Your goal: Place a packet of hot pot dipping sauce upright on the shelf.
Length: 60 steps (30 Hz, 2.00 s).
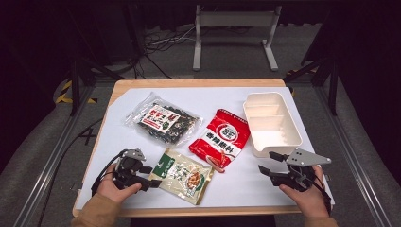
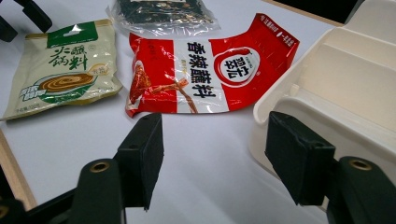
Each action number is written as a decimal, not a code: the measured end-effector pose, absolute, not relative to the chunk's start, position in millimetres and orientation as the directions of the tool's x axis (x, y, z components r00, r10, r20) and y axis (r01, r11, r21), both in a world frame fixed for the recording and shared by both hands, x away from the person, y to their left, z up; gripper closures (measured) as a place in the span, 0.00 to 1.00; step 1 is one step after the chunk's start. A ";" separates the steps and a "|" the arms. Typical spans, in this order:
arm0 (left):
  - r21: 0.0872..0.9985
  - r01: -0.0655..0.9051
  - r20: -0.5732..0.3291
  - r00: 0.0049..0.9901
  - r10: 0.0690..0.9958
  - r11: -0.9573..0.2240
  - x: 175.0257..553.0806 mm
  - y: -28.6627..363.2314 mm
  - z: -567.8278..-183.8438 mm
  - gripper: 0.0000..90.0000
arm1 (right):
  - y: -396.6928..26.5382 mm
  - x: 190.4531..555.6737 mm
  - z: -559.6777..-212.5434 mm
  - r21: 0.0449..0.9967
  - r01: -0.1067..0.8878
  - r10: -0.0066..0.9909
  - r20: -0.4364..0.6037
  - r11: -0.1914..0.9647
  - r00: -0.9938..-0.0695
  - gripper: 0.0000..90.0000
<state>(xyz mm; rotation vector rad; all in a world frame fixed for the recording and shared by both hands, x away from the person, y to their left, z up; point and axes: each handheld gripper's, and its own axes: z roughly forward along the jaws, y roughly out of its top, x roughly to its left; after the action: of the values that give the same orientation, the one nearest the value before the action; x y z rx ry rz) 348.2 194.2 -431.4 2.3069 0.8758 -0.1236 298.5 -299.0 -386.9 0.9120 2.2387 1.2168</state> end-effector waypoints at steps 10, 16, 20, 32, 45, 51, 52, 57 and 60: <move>0.556 0.616 -0.320 0.778 0.540 -0.558 348.5 192.5 -432.1 0.34 | -297.6 299.4 -388.1 0.847 0.347 0.718 -0.057 0.403 -0.694 0.41; 0.610 0.592 -0.341 0.796 0.500 -0.527 345.8 195.6 -424.8 0.39 | -297.2 299.7 -388.7 0.846 0.349 0.716 -0.053 0.403 -0.696 0.41; 0.625 0.590 -0.371 0.801 0.470 -0.511 345.9 195.7 -424.0 0.43 | -296.1 300.0 -389.2 0.845 0.351 0.715 -0.052 0.404 -0.697 0.41; 0.551 0.610 -0.327 0.786 0.525 -0.570 350.5 179.3 -438.9 0.63 | -295.8 299.7 -389.9 0.844 0.353 0.713 -0.048 0.404 -0.700 0.41; 0.582 0.594 -0.299 0.791 0.533 -0.556 349.6 182.3 -431.1 1.00 | -296.8 297.8 -388.0 0.834 0.361 0.709 -0.050 0.417 -0.704 0.66; 0.621 0.562 -0.285 0.811 0.511 -0.546 345.6 184.7 -416.1 1.00 | -295.6 294.8 -385.2 0.825 0.376 0.712 -0.045 0.422 -0.700 0.67; 0.627 0.555 -0.279 0.815 0.507 -0.547 344.8 184.9 -412.9 1.00 | -295.4 294.4 -384.8 0.823 0.379 0.714 -0.045 0.423 -0.699 0.67; 0.661 0.513 -0.254 0.839 0.481 -0.548 341.8 185.9 -394.3 1.00 | -293.1 291.6 -380.3 0.826 0.377 0.706 -0.036 0.420 -0.707 0.67; 0.674 0.488 -0.234 0.853 0.466 -0.555 340.5 185.2 -384.8 1.00 | -290.6 290.4 -376.3 0.827 0.370 0.700 -0.039 0.423 -0.713 0.68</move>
<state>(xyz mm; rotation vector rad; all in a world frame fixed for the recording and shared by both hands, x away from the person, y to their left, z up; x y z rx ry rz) 340.5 185.2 -384.8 2.2441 0.6889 -0.0357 290.4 -290.6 -376.3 0.9141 2.3036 1.1988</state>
